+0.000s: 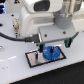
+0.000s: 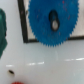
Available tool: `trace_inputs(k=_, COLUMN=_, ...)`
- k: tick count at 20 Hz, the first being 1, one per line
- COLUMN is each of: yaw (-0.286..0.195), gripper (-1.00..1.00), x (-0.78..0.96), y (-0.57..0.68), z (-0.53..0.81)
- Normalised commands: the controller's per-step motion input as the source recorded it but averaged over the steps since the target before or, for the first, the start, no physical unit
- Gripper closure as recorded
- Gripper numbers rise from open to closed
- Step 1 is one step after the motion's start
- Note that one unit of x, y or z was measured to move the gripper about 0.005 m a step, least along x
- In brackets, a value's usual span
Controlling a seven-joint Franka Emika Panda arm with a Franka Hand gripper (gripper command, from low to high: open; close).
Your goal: Insert the blue gear onto the right peg, followed by the red gear
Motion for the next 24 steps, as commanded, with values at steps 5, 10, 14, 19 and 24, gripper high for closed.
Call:
trace_inputs(k=5, yaw=0.000, gripper=-1.00, x=-0.61, y=0.28, z=0.10)
trace_inputs(k=10, yaw=0.000, gripper=-1.00, x=-0.66, y=0.31, z=0.02)
trace_inputs(k=14, yaw=0.000, gripper=-1.00, x=-0.61, y=0.36, z=-0.01)
trace_inputs(k=19, yaw=0.000, gripper=-1.00, x=-0.46, y=0.36, z=-0.13)
trace_inputs(k=24, yaw=0.000, gripper=-1.00, x=-0.36, y=0.32, z=-0.26)
